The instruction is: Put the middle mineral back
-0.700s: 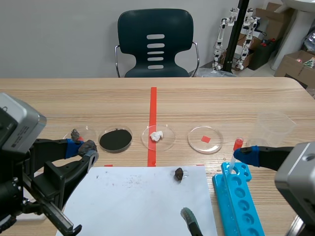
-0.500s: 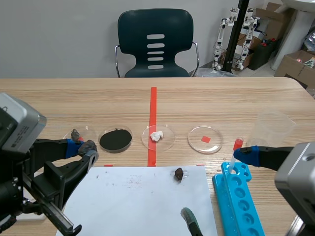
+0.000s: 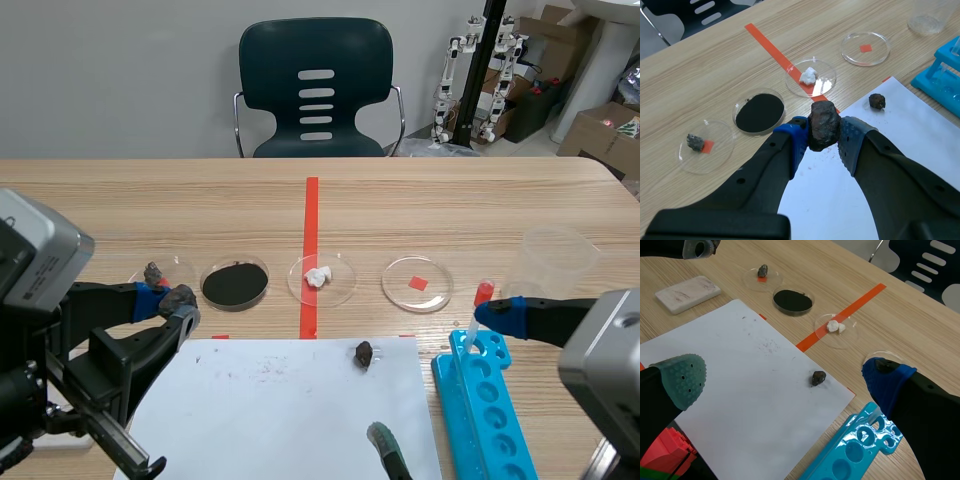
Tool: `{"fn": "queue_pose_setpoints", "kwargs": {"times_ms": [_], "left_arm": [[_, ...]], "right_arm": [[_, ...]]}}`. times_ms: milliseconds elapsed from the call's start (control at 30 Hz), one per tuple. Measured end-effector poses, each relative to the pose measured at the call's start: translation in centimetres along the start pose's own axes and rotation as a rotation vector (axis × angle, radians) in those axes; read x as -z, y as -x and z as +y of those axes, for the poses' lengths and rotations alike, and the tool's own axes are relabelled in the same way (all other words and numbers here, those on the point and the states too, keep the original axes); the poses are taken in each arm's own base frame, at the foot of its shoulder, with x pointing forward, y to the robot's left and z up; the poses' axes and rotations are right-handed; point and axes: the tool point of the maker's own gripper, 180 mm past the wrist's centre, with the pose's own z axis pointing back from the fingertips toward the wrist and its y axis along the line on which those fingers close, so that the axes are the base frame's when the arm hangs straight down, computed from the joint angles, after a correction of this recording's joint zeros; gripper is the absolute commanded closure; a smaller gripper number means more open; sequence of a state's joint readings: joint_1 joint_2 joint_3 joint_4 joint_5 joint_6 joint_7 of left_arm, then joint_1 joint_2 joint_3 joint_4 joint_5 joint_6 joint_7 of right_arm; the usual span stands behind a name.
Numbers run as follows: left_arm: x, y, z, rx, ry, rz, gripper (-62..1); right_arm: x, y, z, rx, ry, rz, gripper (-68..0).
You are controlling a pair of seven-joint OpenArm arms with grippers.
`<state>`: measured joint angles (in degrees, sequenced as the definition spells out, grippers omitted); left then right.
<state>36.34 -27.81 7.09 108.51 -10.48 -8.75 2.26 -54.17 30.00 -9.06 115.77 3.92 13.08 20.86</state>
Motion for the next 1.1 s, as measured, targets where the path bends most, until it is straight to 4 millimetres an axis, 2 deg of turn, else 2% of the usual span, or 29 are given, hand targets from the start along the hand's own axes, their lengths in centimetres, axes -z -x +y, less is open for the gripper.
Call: {"fn": "queue_pose_setpoints", "kwargs": {"times_ms": [800, 933, 1100], "left_arm": [[0.2, -0.3, 0.1, -0.035, -0.013, -0.012, -13.0], [1.5, 0.9, 0.8, -0.064, -0.068, 0.087, -13.0], [3.9, 0.9, 1.0, -0.119, -0.128, 0.137, -13.0]], "right_arm": [[0.0, 0.0, 0.0, 0.000, 0.000, 0.000, -67.9], [0.0, 0.0, 0.0, 0.000, -0.001, 0.000, -67.9], [0.0, 0.0, 0.0, 0.000, 0.000, 0.000, -67.9]]}}
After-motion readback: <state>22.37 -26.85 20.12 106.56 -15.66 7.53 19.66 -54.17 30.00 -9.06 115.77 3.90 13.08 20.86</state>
